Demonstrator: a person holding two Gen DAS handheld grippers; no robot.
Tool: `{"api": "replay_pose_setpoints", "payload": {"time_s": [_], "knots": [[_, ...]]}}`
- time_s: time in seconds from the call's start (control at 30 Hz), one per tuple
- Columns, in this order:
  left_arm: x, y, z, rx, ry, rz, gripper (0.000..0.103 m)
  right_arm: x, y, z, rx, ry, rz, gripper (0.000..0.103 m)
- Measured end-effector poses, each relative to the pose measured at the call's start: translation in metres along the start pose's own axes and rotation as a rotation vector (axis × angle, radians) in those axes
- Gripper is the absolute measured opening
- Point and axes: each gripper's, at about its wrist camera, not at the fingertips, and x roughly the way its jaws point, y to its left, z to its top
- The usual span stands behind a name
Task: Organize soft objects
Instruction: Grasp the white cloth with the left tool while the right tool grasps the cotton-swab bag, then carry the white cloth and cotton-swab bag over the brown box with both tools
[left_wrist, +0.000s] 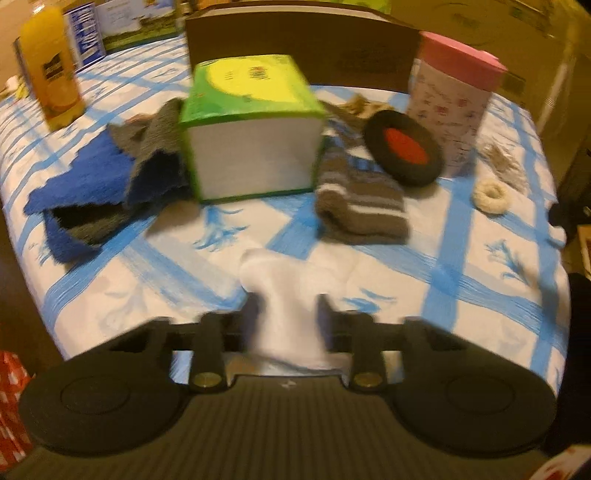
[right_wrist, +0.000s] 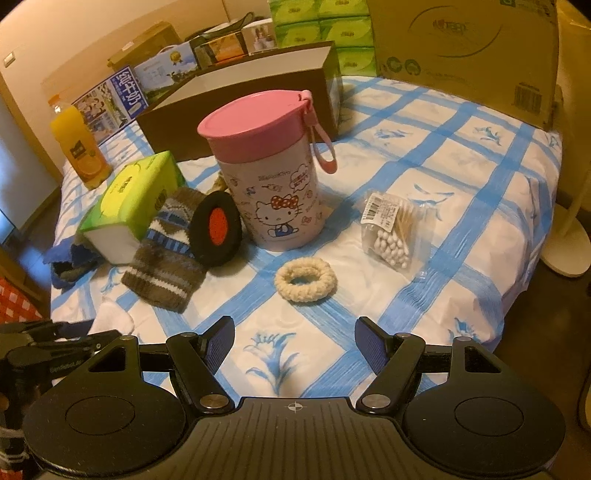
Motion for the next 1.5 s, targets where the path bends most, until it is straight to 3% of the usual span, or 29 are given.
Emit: {"api": "replay_pose_setpoints", "payload": {"time_s": [0.07,0.17,0.47,0.9,1.17,1.3,1.5], "knots": [[0.0,-0.01,0.001,0.024,0.007,-0.007,0.004,-0.002,-0.002,0.001,0.006,-0.007,-0.004,0.072],[-0.004,-0.022,0.002,0.059,-0.004,0.007,0.004,-0.005,-0.008,0.002,0.013,-0.026,-0.017,0.072],[-0.019,-0.034,0.023,0.038,-0.064,0.011,0.004,-0.008,-0.032,0.019,0.012,-0.113,-0.092,0.072],[-0.011,-0.051,0.042,0.035,-0.063,-0.005,0.004,0.042,-0.053,0.045,-0.02,-0.13,-0.16,0.07],[-0.009,-0.058,0.052,0.042,-0.068,-0.008,0.004,0.069,-0.064,0.047,0.017,-0.097,-0.176,0.055],[-0.008,-0.063,0.056,0.051,-0.072,-0.009,0.004,0.075,-0.067,0.045,0.001,-0.074,-0.182,0.032],[-0.01,-0.071,0.059,0.063,-0.081,-0.013,0.004,0.069,-0.072,0.042,-0.036,-0.086,-0.189,0.025]]}}
